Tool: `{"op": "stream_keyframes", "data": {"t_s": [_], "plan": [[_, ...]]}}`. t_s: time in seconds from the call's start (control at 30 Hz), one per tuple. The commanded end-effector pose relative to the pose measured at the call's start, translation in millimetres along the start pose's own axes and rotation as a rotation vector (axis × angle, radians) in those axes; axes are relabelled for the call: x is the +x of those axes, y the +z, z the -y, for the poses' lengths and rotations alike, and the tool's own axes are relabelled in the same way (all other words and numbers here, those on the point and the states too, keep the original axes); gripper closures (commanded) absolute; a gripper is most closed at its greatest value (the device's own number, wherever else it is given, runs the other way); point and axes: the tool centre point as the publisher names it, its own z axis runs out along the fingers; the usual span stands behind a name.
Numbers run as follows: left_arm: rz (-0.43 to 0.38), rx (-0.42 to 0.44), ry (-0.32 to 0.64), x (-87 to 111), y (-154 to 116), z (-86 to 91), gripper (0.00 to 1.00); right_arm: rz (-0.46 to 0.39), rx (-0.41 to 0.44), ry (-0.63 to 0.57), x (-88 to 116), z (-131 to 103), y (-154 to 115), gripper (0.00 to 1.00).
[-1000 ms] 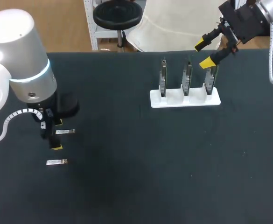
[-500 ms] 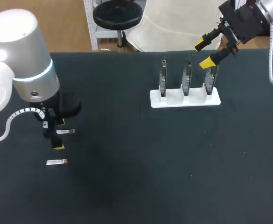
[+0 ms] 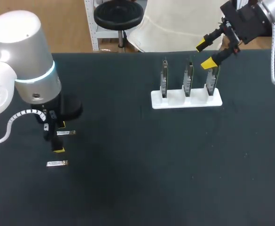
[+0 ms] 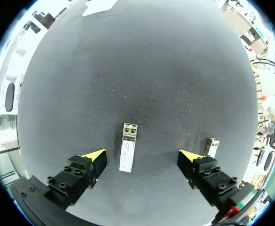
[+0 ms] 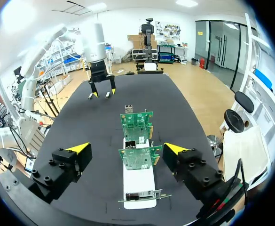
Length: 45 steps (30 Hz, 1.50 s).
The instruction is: Pick up the optical module with the left hand, and insert it into the network port with the right hand.
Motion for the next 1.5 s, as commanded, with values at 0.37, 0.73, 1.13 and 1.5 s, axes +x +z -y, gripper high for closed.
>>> {"op": "stream_keyframes", "data": {"t_s": [0.37,0.73,1.13,1.5], "plan": [[0.002,0.014,-0.002,-2.5,2.9,-1.6,1.0,0.0,0.003,-0.001,0.1,-1.1,0.3,0.0],[0.022,0.011,-0.022,-5.9,0.1,-3.9,1.0,0.0,0.003,-0.001,0.1,-1.1,0.3,0.0],[0.245,-0.108,-0.168,-41.7,-49.0,-47.6,1.0,0.0,0.003,-0.001,0.1,-1.1,0.3,0.0],[0.702,-0.2,-0.283,-113.6,-134.0,-119.9,1.0,0.0,0.003,-0.001,0.1,-1.1,0.3,0.0]]}}
